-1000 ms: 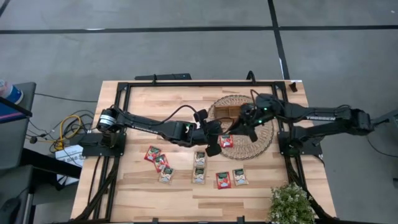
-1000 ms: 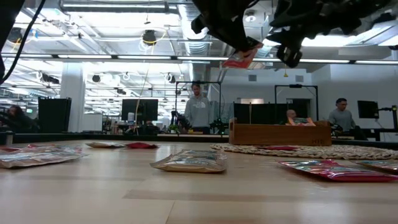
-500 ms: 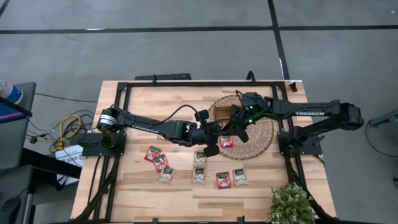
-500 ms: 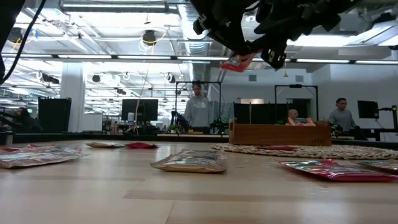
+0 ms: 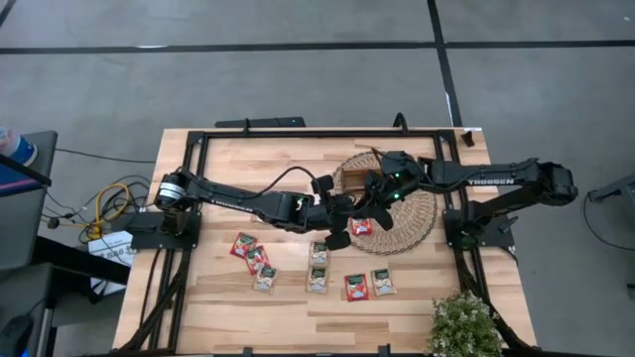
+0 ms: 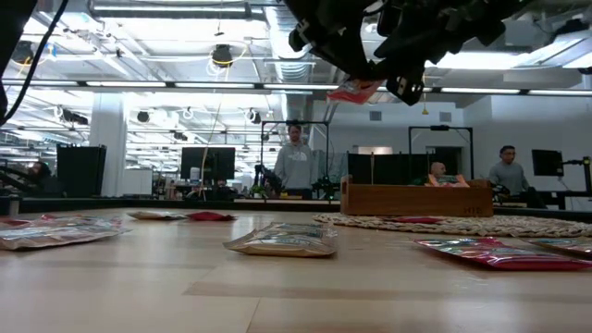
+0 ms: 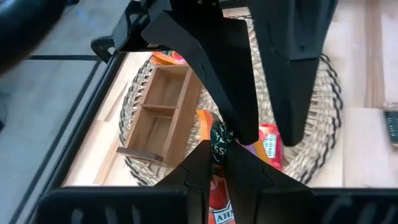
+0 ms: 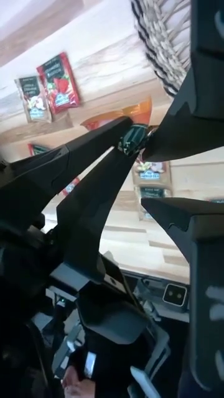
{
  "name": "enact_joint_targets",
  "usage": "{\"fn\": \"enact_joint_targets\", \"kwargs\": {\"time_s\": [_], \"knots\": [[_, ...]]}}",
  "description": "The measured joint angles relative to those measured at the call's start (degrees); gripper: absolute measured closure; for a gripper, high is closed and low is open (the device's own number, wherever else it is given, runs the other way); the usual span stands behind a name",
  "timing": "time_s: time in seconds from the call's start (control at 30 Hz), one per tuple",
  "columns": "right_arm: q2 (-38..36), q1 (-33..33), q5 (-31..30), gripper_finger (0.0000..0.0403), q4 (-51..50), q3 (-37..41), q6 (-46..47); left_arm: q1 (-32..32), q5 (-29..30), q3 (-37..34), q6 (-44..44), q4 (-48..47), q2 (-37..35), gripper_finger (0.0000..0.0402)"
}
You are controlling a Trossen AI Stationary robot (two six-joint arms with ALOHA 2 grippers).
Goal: Pick & Place Tea
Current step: Put the orange tea pack into the right compartment of the brown organizer
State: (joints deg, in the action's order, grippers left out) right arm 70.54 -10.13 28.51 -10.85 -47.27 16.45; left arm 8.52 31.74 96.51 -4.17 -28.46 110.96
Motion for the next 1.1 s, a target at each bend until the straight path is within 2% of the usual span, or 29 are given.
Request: {"fn": "enact_joint_targets", "kwargs": {"time_s": [0.43,0.83,1.1], "knots": [[-0.04,0.00,0.22,0.0398,-2.83,0.02,-1.46,0.08,-0.47,0.00,-0.06,0.19,0.00,0.0372],[-0.04,0.03,-0.02,0.0403,-3.72,0.04,-1.95,0.08,-1.38,0.02,-1.48,0.17,0.00,0.0372],[-1.29,-2.56,2.85,0.0383,-5.84,0.09,-1.49,0.59,-3.90,0.02,-1.59,-4.82,-0.02,0.0372]]}}
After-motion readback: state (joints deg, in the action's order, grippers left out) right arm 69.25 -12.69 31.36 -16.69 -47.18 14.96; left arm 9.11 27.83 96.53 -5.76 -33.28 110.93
